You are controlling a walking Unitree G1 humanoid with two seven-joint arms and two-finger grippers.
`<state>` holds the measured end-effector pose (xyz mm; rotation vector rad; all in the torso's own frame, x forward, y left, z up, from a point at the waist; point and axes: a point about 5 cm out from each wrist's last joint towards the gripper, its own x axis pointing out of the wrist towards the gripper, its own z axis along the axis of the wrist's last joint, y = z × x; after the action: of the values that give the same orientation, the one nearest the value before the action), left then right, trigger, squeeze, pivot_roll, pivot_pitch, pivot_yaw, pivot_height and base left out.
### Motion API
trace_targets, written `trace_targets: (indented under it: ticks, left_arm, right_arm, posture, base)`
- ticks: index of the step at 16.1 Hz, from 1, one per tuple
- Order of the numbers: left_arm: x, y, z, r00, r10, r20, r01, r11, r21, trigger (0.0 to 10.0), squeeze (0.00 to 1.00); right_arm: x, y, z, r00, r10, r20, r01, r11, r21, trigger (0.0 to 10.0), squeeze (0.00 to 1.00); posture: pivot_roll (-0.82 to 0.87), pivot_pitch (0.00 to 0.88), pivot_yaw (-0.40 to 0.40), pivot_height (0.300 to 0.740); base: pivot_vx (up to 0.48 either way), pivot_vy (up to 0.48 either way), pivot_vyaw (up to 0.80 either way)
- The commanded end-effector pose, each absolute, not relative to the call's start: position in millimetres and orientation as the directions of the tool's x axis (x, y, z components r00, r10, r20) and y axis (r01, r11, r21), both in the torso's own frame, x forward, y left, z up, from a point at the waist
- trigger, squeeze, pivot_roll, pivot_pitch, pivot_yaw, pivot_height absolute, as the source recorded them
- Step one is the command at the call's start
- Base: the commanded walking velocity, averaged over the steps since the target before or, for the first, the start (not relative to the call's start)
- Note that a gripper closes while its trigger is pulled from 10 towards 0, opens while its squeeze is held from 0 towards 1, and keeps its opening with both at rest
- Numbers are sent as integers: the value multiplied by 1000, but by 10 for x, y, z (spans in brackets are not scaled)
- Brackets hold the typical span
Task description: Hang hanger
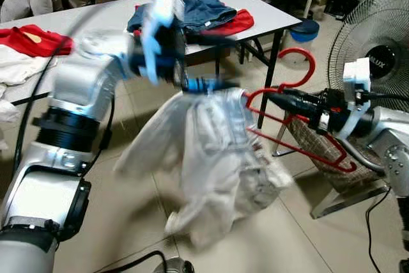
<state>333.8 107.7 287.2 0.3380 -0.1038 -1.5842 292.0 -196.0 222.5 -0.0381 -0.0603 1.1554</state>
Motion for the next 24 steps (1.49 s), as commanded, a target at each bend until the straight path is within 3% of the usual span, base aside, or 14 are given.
trace_targets:
  ticks: [1, 4, 6, 7, 8, 9, 12, 19, 24]
  left_arm:
    - [3361, 1089, 2752, -44, -954, -298, 955, -127, 268, 10000, 0]
    - [3482, 1123, 2547, 29, -889, -457, 946, -124, 300, 10000, 0]
    - [3503, 1122, 2563, 22, -897, -442, 953, -115, 280, 9490, 0]
    - [3494, 1127, 2583, -2, -903, -431, 956, -129, 264, 4627, 0]
    - [3495, 1131, 2586, -9, -903, -430, 956, -134, 262, 3333, 0]
    - [3497, 1148, 2575, -24, -900, -435, 956, -148, 253, 0, 0]
    - [3491, 1227, 2527, -65, -881, -469, 963, -178, 201, 0, 0]
    - [3591, 1359, 2486, 13, -864, -503, 971, -109, 213, 0, 0]
    - [3558, 1284, 2484, -61, -871, -487, 972, -163, 171, 0, 0]
  right_arm:
    - [2856, -1907, 2376, 326, 943, 58, -937, 331, -110, 0, 0]
    - [2814, -1885, 2422, 290, 956, 48, -948, 293, -123, 0, 0]
    - [2789, -1886, 2464, 274, 960, 54, -952, 278, -128, 0, 0]
    - [2782, -1896, 2482, 270, 961, 59, -953, 275, -128, 0, 0]
    - [2782, -1902, 2490, 268, 961, 60, -953, 274, -129, 0, 0]
    - [2780, -1908, 2497, 265, 962, 62, -954, 271, -128, 0, 0]
    - [2777, -1914, 2495, 253, 966, 55, -959, 258, -121, 0, 0]
    - [2748, -1910, 2508, 224, 973, 48, -967, 228, -109, 0, 0]
    - [2745, -1900, 2525, 220, 974, 56, -968, 225, -111, 0, 0]
  posture:
    - [-102, 0, 83, 740]
    - [-108, 0, 98, 740]
    - [-107, 0, 101, 740]
    - [-104, 0, 100, 740]
    - [-104, 0, 100, 740]
    - [-102, 0, 99, 740]
    - [-98, 0, 98, 740]
    - [-100, 0, 105, 740]
    - [-103, 0, 113, 740]
  base:
    - [0, 0, 0]
    - [0, 0, 0]
    - [0, 0, 0]
    - [0, 0, 0]
    - [0, 0, 0]
    - [0, 0, 0]
    - [0, 0, 0]
    - [0, 0, 0]
    - [0, 0, 0]
